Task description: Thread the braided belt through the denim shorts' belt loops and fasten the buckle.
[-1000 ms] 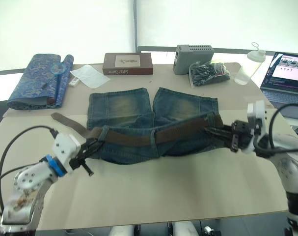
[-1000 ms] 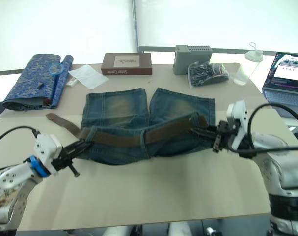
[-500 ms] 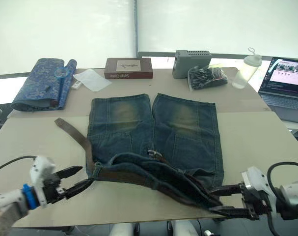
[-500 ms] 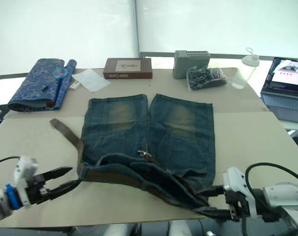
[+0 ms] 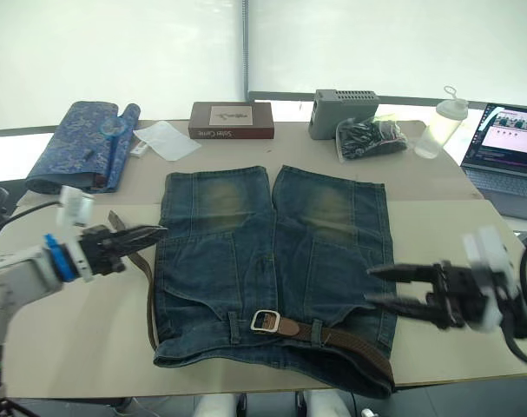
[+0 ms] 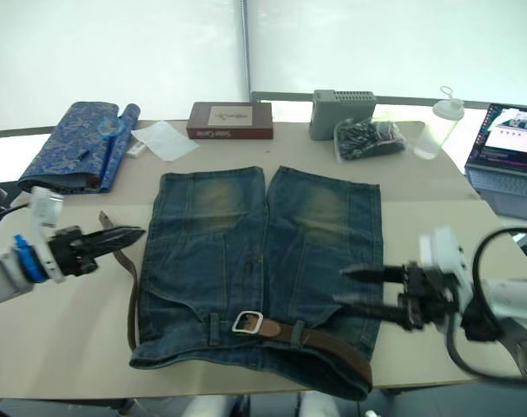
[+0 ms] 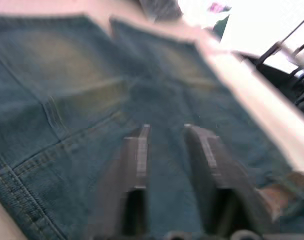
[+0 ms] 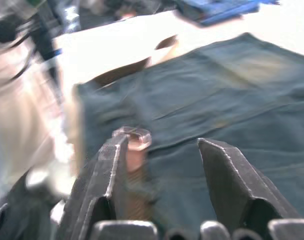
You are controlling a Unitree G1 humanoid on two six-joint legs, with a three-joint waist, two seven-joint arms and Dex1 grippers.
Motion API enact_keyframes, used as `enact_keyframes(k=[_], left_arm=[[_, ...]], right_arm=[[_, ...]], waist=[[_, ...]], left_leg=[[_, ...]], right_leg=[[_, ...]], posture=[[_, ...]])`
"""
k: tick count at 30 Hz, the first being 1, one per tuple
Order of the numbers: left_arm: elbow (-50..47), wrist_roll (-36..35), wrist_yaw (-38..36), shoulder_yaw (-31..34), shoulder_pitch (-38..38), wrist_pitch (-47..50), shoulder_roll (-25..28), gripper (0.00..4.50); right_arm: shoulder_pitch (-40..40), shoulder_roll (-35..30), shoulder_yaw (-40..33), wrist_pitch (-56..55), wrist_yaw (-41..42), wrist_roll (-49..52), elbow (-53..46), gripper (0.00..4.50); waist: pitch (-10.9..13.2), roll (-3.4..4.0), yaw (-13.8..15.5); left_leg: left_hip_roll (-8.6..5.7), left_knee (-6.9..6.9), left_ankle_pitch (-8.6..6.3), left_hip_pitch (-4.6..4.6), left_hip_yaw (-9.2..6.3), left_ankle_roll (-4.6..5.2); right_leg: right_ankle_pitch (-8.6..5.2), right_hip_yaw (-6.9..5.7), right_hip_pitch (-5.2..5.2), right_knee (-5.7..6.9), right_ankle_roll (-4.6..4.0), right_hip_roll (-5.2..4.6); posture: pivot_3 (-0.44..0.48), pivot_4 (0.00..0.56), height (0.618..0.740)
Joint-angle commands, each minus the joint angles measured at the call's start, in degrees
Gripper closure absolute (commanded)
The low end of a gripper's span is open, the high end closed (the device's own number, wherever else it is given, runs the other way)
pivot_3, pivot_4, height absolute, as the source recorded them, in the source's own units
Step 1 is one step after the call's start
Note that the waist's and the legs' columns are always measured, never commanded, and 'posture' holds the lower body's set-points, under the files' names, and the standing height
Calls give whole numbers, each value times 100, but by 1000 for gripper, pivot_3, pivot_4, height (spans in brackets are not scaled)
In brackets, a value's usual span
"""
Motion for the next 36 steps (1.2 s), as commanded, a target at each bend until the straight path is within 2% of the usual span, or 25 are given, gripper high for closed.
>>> enact_keyframes(k=[1, 4, 7, 11, 14, 16, 20, 22, 24, 25, 26, 28, 31, 35, 36], left_arm=[[-60, 898, 560, -781, -278, -284, -351, 4500], [-36, 1430, 1028, -1305, -348, -335, -882, 4500], [-32, 1737, 1345, -1571, -296, -234, -1298, 4500], [78, 2215, 1833, -1935, -292, -93, -1762, 4500], [465, 2658, 2221, -2101, -471, -164, -2139, 4500], [970, 2979, 2515, -2070, -780, -429, -2476, 4500], [1987, 3440, 2770, -1896, -1500, -1076, -2867, 4500], [2370, 3578, 2644, -1851, -1818, -1462, -2908, 4500], [2481, 3491, 2306, -1782, -2007, -1633, -2904, 4500], [2389, 3522, 1997, -1876, -2011, -1728, -2758, 4500], [2225, 3345, 1595, -1837, -1993, -1667, -2637, 4245], [1885, 3205, 935, -1854, -1909, -1535, -2271, 3628], [1375, 3037, -202, -1978, -1729, -1511, -1569, 2259], [1084, 3054, -1488, -2305, -1530, -1734, -827, 290], [1133, 3157, -1801, -2434, -1493, -1886, -659, 18]], right_arm=[[-593, 24, 1377, 116, -1075, -1657, 465, 3526], [-1391, 290, 2447, 271, -1675, -2728, 1097, 4452], [-2040, 583, 2984, 576, -1742, -3105, 1503, 4452], [-2744, 828, 3679, 872, -1662, -3655, 2110, 4452], [-3108, 1009, 4118, 663, -1661, -4195, 2707, 4452], [-3404, 1230, 4281, 444, -1717, -4502, 3269, 4452], [-4008, 1704, 4401, -289, -1837, -5058, 4624, 4452], [-4325, 1974, 4231, -741, -1820, -5084, 5247, 4452], [-4555, 2208, 3896, -836, -1551, -4779, 5526, 4452], [-4603, 2181, 3804, -876, -1202, -4618, 5466, 4031], [-4611, 2126, 3671, -837, -861, -4422, 5317, 3848], [-4541, 1916, 3468, -728, -295, -4136, 4912, 3151], [-4360, 1459, 3303, -544, 435, -3824, 4285, 2124], [-4263, 1096, 3371, -623, 878, -3906, 4067, 742], [-4237, 1006, 3476, -759, 1022, -4021, 4100, 459]], waist=[[0, -3, -3], [0, -3, -21], [0, -3, -54], [-3, 2, -63], [-7, 8, -26], [-16, 9, -2], [-35, -2, -19], [-37, -3, -65], [-37, -3, -96], [-37, -3, -104], [-36, -3, -114], [-36, -3, -139], [-35, -2, -168], [-33, 1, -184], [-32, 2, -184]], left_leg=[[-1, 0, 2, -7, 0, 0], [-8, 1, 25, -35, 6, 34], [-19, 11, 36, -92, 7, 20], [-16, 11, 28, -85, 5, 34], [-18, 14, 32, -50, 1, 40], [-15, 14, 33, 9, -2, 44], [-15, 16, 42, 64, 1, 48], [-16, 14, 43, 75, 1, 49], [-16, 10, 43, 73, 0, 48], [-17, 8, 43, 59, 0, 47], [-17, 8, 44, 30, 0, 45], [-18, 8, 53, -26, 0, 32], [-19, 11, 59, -111, -1, 22], [-24, 10, 50, -135, 1, 36], [-26, 11, 49, -134, 1, 38]], right_leg=[[1, -4, -7, -1, -2, 6], [0, 0, -40, 6, -6, 10], [13, 9, -100, 23, -4, 9], [20, 4, -93, 27, -4, 8], [20, -6, -53, 25, -3, 7], [17, -21, 19, -2, 0, 13], [-23, -20, 80, -2, 26, 17], [-4, -19, 90, -1, 53, 24], [20, -12, 82, -1, 10, 32], [23, -10, 65, 1, 7, 33], [27, -6, 32, 7, 2, 34], [41, 0, -28, 17, 0, 38], [44, 5, -119, 71, -3, 35], [44, 2, -145, 70, -3, 21], [44, 2, -144, 69, -3, 18]], posture=[[0, 150, 740], [0, 150, 740], [0, 150, 740], [0, 150, 740], [0, 150, 740], [0, 150, 740], [0, 150, 740], [0, 150, 740], [0, 150, 740], [0, 150, 740], [0, 150, 740], [0, 150, 740], [0, 150, 740], [0, 150, 740], [0, 150, 740]])
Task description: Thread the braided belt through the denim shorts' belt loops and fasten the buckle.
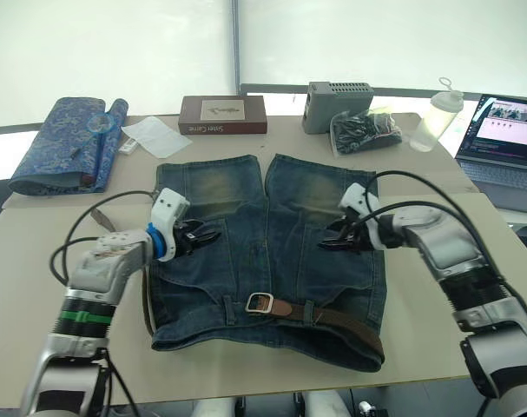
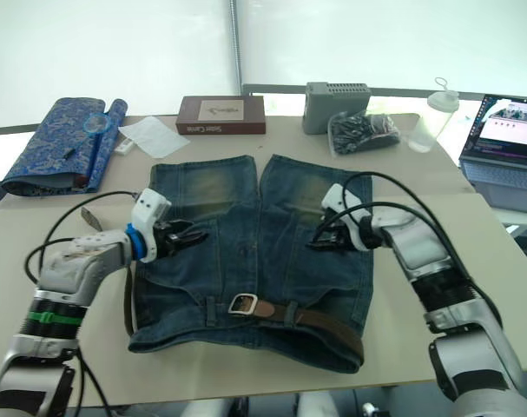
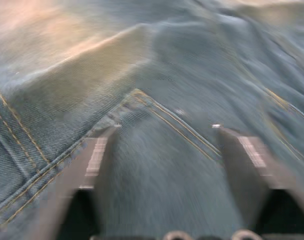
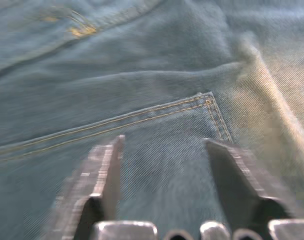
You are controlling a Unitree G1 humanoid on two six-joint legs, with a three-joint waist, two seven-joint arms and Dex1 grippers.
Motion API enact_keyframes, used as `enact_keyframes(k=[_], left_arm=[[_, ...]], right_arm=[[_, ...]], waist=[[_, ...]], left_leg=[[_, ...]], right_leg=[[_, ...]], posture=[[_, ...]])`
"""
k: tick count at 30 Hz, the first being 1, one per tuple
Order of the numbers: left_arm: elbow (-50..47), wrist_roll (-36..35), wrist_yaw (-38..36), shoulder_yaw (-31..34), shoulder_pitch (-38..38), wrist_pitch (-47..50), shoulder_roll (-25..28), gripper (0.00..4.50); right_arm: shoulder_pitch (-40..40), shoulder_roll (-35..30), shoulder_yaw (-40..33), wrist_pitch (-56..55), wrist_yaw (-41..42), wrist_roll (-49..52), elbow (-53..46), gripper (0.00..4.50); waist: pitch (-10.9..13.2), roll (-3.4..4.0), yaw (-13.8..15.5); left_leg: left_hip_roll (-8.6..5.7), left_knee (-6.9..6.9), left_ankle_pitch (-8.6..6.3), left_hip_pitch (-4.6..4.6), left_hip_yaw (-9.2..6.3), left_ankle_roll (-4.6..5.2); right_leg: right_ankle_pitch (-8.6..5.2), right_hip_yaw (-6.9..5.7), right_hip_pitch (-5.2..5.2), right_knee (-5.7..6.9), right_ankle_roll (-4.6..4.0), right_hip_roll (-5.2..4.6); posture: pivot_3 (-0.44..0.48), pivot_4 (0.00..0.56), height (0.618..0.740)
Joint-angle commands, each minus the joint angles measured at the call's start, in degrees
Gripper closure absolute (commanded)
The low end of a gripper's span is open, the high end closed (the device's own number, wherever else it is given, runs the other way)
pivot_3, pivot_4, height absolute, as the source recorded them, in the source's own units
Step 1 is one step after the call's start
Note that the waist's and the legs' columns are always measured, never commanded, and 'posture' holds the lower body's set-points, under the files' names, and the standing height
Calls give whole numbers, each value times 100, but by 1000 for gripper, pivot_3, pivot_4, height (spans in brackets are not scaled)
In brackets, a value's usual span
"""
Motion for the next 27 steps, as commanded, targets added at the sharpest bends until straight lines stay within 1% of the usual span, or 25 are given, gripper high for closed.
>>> enact_keyframes(k=[1, 3, 5, 7, 10, 11, 13, 15, 16, 20, 21, 24, 25, 27], left_arm=[[-24, 233, -1121, -442, 71, -512, 450, 0], [405, 555, -1291, -630, -44, -885, 505, 0], [951, 795, -1443, -739, -247, -1212, 451, 0], [1494, 1151, -1662, -1009, -386, -1573, 432, 0], [1937, 1568, -1841, -1309, -414, -1910, 391, 0], [2065, 1708, -1818, -1384, -404, -1982, 356, 250], [2234, 1849, -1811, -1427, -389, -2017, 284, 847], [2201, 1859, -1917, -1420, -315, -1895, 285, 1822], [2190, 1864, -1929, -1403, -290, -1846, 286, 2222], [2205, 1826, -1978, -1288, -245, -1734, 277, 4151], [2213, 1826, -1967, -1256, -244, -1730, 277, 4500], [2210, 1819, -1920, -1165, -245, -1750, 252, 4500], [2195, 1784, -1857, -1098, -259, -1731, 214, 4500], [2199, 1761, -1733, -987, -304, -1737, 140, 4500]], right_arm=[[18, -245, 182, -339, 444, -253, -40, 76], [-71, -163, 279, -490, 381, -463, 271, 76], [-160, -126, 430, -756, 387, -734, 575, 76], [-277, -84, 681, -836, 427, -1069, 979, 76], [-367, -34, 1000, -957, 552, -1480, 1502, 76], [-381, -10, 1097, -976, 630, -1574, 1673, 45], [-410, 55, 1165, -1023, 685, -1664, 1903, 581], [-401, 71, 1266, -1064, 765, -1803, 2016, 1266], [-392, 86, 1276, -1074, 784, -1837, 2041, 1571], [-402, 146, 1226, -1042, 781, -1860, 2071, 2983], [-402, 159, 1205, -1034, 785, -1860, 2064, 3317], [-421, 216, 1102, -1049, 693, -1879, 2060, 4319], [-458, 270, 1020, -1069, 552, -1870, 2086, 4450], [-543, 362, 900, -1126, 304, -1889, 2179, 4450]], waist=[[1, 1, 1], [4, 3, 2], [7, 3, 6], [8, 3, 13], [7, 7, 0], [5, 10, -1], [1, 9, 8], [-6, 11, 7], [-17, 13, 7], [-83, 5, 6], [-95, 5, 6], [-110, 6, 6], [-113, 6, 3], [-118, 4, -2]], left_leg=[[-2, 2, 0, 1, 1, 1], [-2, 7, 3, 18, 6, 1], [4, 7, 4, 52, 6, 1], [8, 8, 6, 52, 6, 1], [7, 9, 5, 57, 11, 2], [7, 9, 5, 59, 11, 3], [7, 8, 2, 81, 11, 7], [11, 8, -3, 125, 5, 15], [14, 1, -9, 152, 4, 21], [12, -1, -19, 180, 4, 26], [11, -1, -20, 180, 4, 25], [11, -1, -23, 178, 4, 22], [11, -1, -23, 177, 4, 22], [13, -2, -24, 178, 4, 21]], right_leg=[[-1, -1, 0, -3, 0, -2], [-2, -3, 13, -26, 1, -1], [-4, -11, 50, -31, -1, 3], [-5, -12, 52, -31, -3, 14], [-6, -7, 56, -26, -2, 15], [-6, -7, 59, -25, -2, 14], [-7, -7, 81, -27, 0, 12], [-10, -13, 136, -44, 3, 14], [-16, -13, 163, -57, 11, 13], [-23, -12, 167, -66, 22, 3], [-23, -11, 166, -65, 22, 2], [-22, -10, 162, -63, 21, 1], [-22, -9, 162, -63, 20, 1], [-21, -8, 163, -62, 19, -1]], posture=[[0, 150, 740], [0, 150, 740], [0, 150, 740], [0, 150, 740], [0, 150, 740], [0, 150, 740], [0, 150, 740], [0, 150, 740], [0, 150, 740], [0, 150, 740], [0, 150, 740], [0, 150, 740], [0, 150, 740], [0, 150, 740]])
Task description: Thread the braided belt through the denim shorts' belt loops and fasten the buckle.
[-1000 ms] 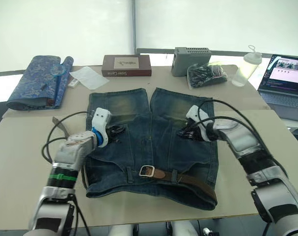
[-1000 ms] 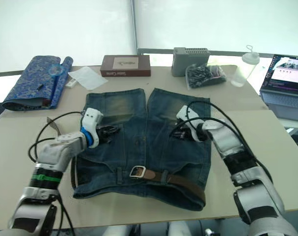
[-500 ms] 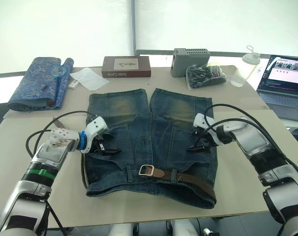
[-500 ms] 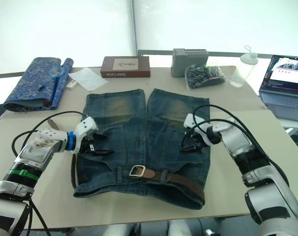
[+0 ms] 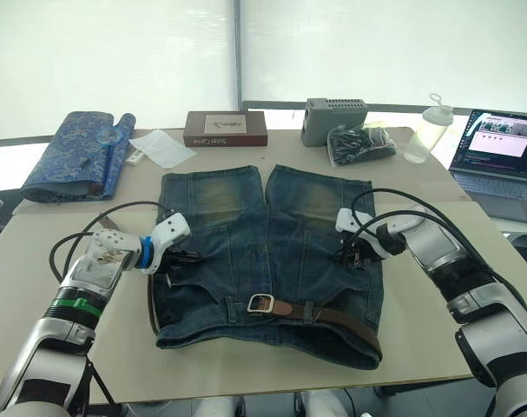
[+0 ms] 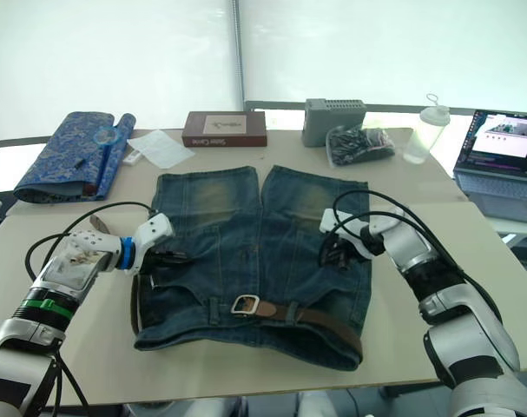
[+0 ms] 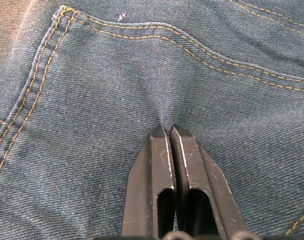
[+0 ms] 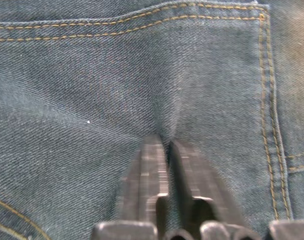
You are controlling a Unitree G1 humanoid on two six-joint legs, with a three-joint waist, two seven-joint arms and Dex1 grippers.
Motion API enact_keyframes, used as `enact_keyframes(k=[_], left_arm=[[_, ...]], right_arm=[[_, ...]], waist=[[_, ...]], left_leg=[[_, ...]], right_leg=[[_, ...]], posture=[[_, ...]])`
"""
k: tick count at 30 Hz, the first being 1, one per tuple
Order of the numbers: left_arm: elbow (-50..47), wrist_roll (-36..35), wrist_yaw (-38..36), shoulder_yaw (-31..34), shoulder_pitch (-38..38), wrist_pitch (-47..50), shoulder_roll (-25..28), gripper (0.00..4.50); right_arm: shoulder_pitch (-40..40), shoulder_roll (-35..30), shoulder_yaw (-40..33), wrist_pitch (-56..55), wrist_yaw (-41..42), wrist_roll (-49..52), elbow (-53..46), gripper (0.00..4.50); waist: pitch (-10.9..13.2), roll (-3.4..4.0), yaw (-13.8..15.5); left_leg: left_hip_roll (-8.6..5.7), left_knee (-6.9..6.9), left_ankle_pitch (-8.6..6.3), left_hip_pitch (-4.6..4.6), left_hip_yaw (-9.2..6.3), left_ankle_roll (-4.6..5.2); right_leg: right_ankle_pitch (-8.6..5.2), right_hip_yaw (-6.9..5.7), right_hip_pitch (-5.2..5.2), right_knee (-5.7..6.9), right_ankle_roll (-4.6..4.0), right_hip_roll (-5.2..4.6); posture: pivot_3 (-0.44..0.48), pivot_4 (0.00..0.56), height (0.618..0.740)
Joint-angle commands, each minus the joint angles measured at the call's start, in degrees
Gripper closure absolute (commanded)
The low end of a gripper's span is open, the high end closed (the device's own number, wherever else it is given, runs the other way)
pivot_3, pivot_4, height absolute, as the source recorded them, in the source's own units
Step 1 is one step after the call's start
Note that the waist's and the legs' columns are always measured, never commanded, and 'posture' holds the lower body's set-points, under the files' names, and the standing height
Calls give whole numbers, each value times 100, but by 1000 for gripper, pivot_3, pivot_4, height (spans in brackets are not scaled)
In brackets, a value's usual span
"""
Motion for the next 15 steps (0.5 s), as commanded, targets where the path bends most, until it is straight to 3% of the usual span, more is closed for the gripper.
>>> enact_keyframes(k=[1, 8, 15], left_arm=[[206, 163, 224, 8, 78, 128, -152, 4500], [1097, 449, 695, 173, -551, -365, -406, 4500], [2516, 922, 1032, 63, -1394, -1356, -604, 4500]], right_arm=[[-60, 130, -114, -98, -609, -313, 395, 4450], [-791, 586, -259, -852, -1730, -648, 1719, 4450], [-1323, 762, -178, -1271, -1909, -904, 2722, 4450]], waist=[[-1, 1, 1], [0, 2, 37], [7, 7, 20]], left_leg=[[0, 0, 0, 0, 0, 0], [-5, 2, 6, -5, 0, -7], [-17, -1, 10, -44, 0, -13]], right_leg=[[1, 0, 0, 0, -1, -3], [3, 0, -8, 8, -3, -8], [3, 2, -42, 39, -14, -6]], posture=[[0, 150, 740], [0, 150, 740], [0, 150, 740]])
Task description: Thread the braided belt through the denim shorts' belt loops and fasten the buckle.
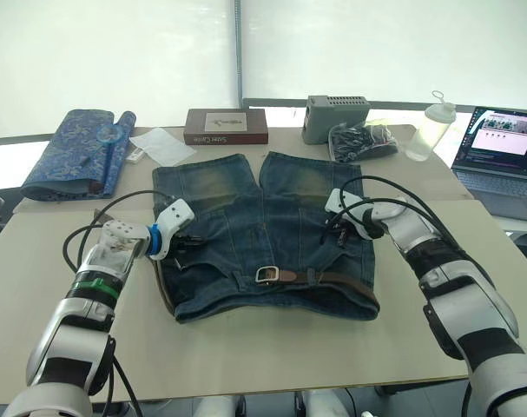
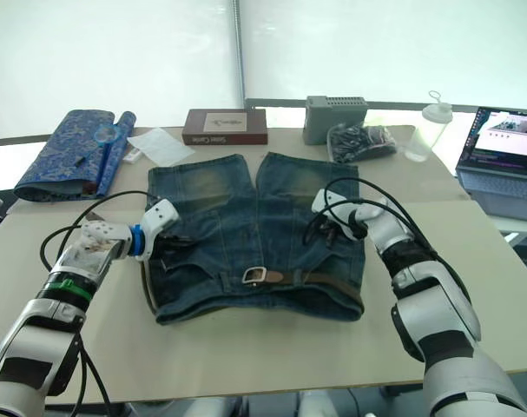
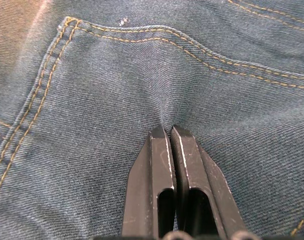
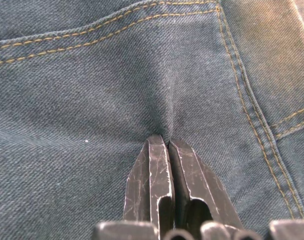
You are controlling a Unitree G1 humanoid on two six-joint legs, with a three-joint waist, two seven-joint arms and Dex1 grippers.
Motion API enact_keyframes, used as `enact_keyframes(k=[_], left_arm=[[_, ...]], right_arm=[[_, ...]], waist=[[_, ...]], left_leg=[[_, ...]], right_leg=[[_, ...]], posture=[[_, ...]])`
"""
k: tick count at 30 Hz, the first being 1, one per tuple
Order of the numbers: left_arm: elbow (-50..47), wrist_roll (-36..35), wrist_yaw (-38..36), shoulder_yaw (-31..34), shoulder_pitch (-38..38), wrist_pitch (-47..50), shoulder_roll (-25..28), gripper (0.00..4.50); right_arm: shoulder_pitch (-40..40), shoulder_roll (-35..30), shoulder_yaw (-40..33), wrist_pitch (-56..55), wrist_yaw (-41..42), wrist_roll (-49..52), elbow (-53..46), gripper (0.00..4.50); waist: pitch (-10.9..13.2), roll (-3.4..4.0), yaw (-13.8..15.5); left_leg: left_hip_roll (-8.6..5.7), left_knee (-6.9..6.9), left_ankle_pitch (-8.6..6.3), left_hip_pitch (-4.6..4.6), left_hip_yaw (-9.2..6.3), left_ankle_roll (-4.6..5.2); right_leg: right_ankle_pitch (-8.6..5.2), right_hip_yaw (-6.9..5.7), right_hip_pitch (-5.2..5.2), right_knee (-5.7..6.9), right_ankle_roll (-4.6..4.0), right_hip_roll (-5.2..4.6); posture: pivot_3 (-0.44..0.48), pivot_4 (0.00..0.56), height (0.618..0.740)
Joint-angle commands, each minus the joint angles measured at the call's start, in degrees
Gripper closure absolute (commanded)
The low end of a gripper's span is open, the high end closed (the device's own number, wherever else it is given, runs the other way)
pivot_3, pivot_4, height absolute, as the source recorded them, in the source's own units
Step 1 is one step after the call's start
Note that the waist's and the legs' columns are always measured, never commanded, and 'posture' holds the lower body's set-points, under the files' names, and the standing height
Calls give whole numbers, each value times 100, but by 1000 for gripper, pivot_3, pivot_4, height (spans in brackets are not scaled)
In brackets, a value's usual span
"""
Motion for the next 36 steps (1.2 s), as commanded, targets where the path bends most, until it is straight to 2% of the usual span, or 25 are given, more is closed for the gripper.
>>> enact_keyframes(k=[1, 5, 7, 9, 11, 15, 16, 18, 21, 23, 25, 27, 29, 31, 32, 36], left_arm=[[781, 424, 423, 0, -384, -556, 14, 4500], [992, 306, 276, 169, -542, -1113, -132, 4500], [550, -59, -209, 359, -338, -1290, -149, 3859], [-224, -532, -448, 709, -25, -870, -72, 3105], [-1118, -922, -313, 1121, 403, -234, 67, 2258], [-3334, -1715, 679, 2123, 1544, 1745, 225, 325], [-3772, -1841, 999, 2367, 1782, 2116, 192, 0], [-4684, -2199, 1720, 2970, 2248, 2923, 17, 0], [-5884, -2635, 2887, 3876, 2773, 3873, -488, 0], [-6464, -2241, 3897, 4152, 3057, 4148, -854, 0], [-6841, -1820, 4740, 4228, 3232, 4421, -1108, 0], [-6992, -1325, 5351, 3975, 3201, 4621, -1097, 0], [-6927, -691, 6146, 3593, 2792, 5286, -1039, 0], [-6729, -369, 6672, 3419, 2263, 5510, -1233, 0], [-6572, -294, 6803, 3381, 2024, 5591, -1332, 0], [-5665, 24, 7169, 3303, 1326, 5596, -1484, 0]], right_arm=[[-174, -160, -84, -104, -130, -236, 365, 4450], [-74, -245, -193, -388, -177, -171, 302, 4450], [41, -288, -451, -502, -114, 83, 127, 4500], [297, -404, -828, -271, 216, 477, -398, 3783], [685, -584, -1210, 66, 510, 870, -1219, 3183], [1611, -701, -2118, 806, 698, 1925, -3319, 1794], [1797, -669, -2299, 1045, 723, 2213, -3796, 1453], [2177, -618, -2592, 1523, 833, 2843, -4780, 754], [2728, -610, -2706, 1649, 1031, 3440, -5983, 754], [2936, -540, -2665, 1692, 960, 3618, -6466, 754], [3092, -518, -2546, 1684, 901, 3660, -6789, 754], [3171, -499, -2380, 1659, 833, 3620, -6955, 754], [3187, -439, -2264, 1690, 755, 3643, -7050, 754], [3193, -412, -2196, 1665, 740, 3665, -7058, 754], [3181, -409, -2167, 1646, 740, 3667, -7038, 754], [3035, -416, -2051, 1547, 801, 3671, -7001, 754]], waist=[[1, 0, 6], [4, 0, -27], [4, 0, -33], [4, 0, -35], [5, 0, -44], [6, 2, -108], [7, 4, -123], [10, 7, -126], [13, 6, -65], [17, -1, -48], [26, -3, 7], [30, -11, 64], [30, -13, 126], [34, -24, 186], [38, -30, 218], [39, -32, 212]], left_leg=[[-1, 0, 0, 0, -1, 0], [-2, 0, 0, -4, -1, 1], [-2, -1, 0, -21, -1, 1], [-4, 4, 1, -67, -1, 2], [-4, 12, 1, -110, -6, 4], [-1, 12, -1, -181, -7, 7], [1, 13, -1, -182, -7, 6], [6, 10, -2, -180, -7, 8], [10, 12, 0, -168, -7, 5], [11, 18, -1, -138, -8, 5], [12, 18, 0, -79, -10, 2], [13, 18, -4, -41, -13, -8], [10, 19, -18, -40, -13, -41], [-1, 19, -10, -41, -18, -40], [-3, 19, 9, -42, -20, -12], [-13, 17, 8, -46, -22, -14]], right_leg=[[0, -1, 1, 0, 0, 0], [-1, -1, -2, -1, 1, -1], [-1, -1, -17, 1, 2, 0], [1, 1, -61, 39, 3, -5], [4, 1, -95, 40, 7, -8], [5, 18, -176, 45, 11, -11], [5, 18, -179, 46, 11, -9], [5, 16, -177, 42, 10, -2], [6, 11, -161, 40, 10, -1], [5, 13, -135, 32, 9, -4], [3, 8, -73, 19, 10, -4], [-2, -2, -32, 11, 13, -1], [-2, -6, -31, 10, 12, 4], [-2, -10, -32, 16, 12, 5], [-1, -11, -31, 21, 10, 6], [1, -3, -42, 22, 9, 0]], posture=[[0, 150, 740], [0, 150, 740], [0, 150, 740], [0, 150, 740], [0, 150, 740], [0, 150, 740], [0, 150, 740], [0, 150, 740], [0, 150, 740], [0, 150, 740], [0, 150, 740], [0, 150, 740], [0, 150, 740], [0, 150, 740], [0, 150, 740], [0, 150, 740]])
